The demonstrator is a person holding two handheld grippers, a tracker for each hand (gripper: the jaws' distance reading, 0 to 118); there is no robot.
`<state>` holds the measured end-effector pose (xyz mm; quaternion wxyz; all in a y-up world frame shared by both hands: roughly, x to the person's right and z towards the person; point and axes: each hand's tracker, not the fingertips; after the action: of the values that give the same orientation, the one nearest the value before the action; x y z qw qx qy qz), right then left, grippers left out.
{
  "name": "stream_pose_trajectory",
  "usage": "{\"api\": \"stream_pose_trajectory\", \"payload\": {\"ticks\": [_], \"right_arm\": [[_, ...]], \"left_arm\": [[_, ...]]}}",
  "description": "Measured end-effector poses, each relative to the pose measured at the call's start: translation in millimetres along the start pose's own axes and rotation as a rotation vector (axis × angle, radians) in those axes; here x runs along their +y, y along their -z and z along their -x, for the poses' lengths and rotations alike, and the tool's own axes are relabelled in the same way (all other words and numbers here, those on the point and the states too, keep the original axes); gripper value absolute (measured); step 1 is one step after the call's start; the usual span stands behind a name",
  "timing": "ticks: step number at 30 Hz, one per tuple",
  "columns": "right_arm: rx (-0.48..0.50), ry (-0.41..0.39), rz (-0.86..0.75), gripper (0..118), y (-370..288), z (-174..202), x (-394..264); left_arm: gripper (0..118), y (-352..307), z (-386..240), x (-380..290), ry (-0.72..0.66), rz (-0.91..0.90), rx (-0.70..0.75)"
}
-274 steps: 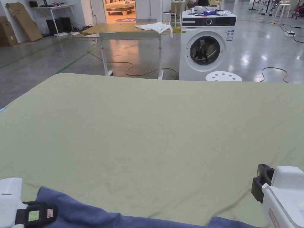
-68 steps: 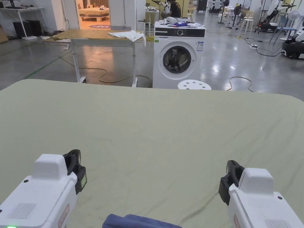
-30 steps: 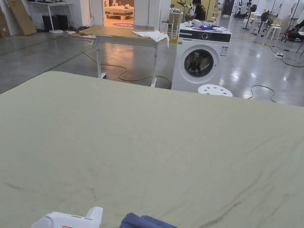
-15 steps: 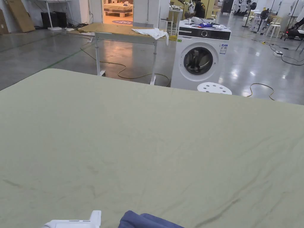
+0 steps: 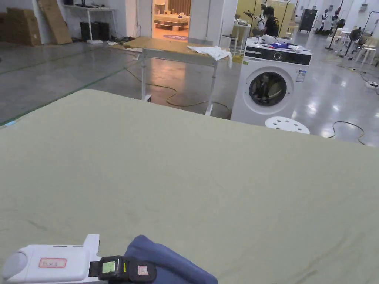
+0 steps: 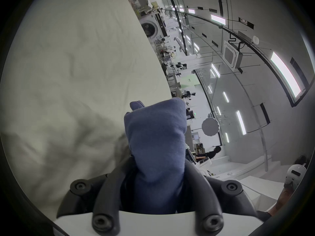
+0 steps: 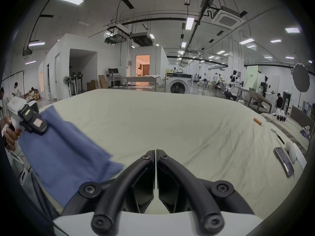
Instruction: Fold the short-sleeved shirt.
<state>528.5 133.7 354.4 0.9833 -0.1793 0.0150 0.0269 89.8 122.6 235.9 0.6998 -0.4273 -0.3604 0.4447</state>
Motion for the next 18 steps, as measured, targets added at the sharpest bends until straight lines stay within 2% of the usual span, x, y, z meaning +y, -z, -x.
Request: {"api": "stream_pose_trajectory", "payload": {"ticks": [10,18], "right_arm": [[-0.128,-0.008,-0.080,0,30.6,-69.1,66.5],[-0.180,0.020,-0.088,0,33.1,-95.7,81.3]], "left_arm": [[21,-122.9,-16.3,81.3,0.041,-0.113,0.272],[21,-198.0,-33.5,121.7,0.061,-0.171,0.491]]}}
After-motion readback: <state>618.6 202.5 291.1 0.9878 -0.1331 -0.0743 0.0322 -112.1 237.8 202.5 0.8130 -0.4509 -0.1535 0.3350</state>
